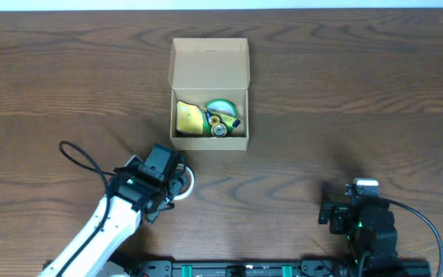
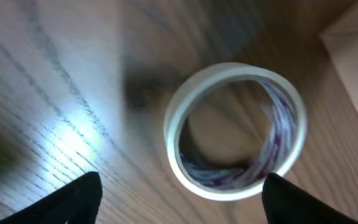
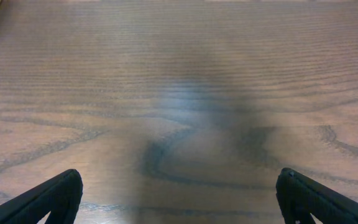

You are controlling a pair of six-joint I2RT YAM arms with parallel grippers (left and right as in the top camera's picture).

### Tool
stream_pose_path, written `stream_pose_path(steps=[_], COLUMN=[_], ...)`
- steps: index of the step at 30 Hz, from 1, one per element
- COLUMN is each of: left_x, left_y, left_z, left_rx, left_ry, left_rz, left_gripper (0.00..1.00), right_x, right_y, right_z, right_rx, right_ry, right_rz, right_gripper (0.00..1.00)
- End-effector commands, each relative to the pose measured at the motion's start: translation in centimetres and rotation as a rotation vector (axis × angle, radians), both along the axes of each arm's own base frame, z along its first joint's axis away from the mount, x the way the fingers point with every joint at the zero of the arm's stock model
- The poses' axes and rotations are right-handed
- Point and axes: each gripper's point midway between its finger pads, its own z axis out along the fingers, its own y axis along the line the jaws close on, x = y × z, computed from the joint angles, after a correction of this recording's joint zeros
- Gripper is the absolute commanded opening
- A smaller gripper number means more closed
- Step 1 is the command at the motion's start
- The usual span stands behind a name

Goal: Pack container
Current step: 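Move the left gripper to the white masking tape and grasp it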

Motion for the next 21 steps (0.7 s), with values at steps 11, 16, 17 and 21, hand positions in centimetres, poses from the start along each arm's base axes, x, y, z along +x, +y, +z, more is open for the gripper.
stream_pose_path(steps=[11, 16, 17, 21], left_x=[-0.1, -0.3, -0.4, -0.5], left_y=[-1.4, -1.3, -1.3, -1.3], left_z=[-4.3, -4.8, -4.9, -5.0], left_rx=[-0.024, -0.016, -0.015, -0.016], left_ry=[0.149, 0.17, 0.174, 0.183], left_rz=[0.089, 0.117, 0.125, 0.134], left_gripper=[0.63, 0.58, 0.55, 0.26], right_x=[-0.1, -0.1, -0.1, -0.1], right_y=[-0.2, -0.2, -0.2, -0.2], right_z=[-0.3, -0.3, -0.3, -0.3], right_rx=[-0.012, -0.012, -0.012, -0.012], right_ry=[0.005, 0.005, 0.005, 0.005], right_rz=[-0.003, -0.003, -0.003, -0.003], right_gripper=[0.99, 0.99, 0.99, 0.99])
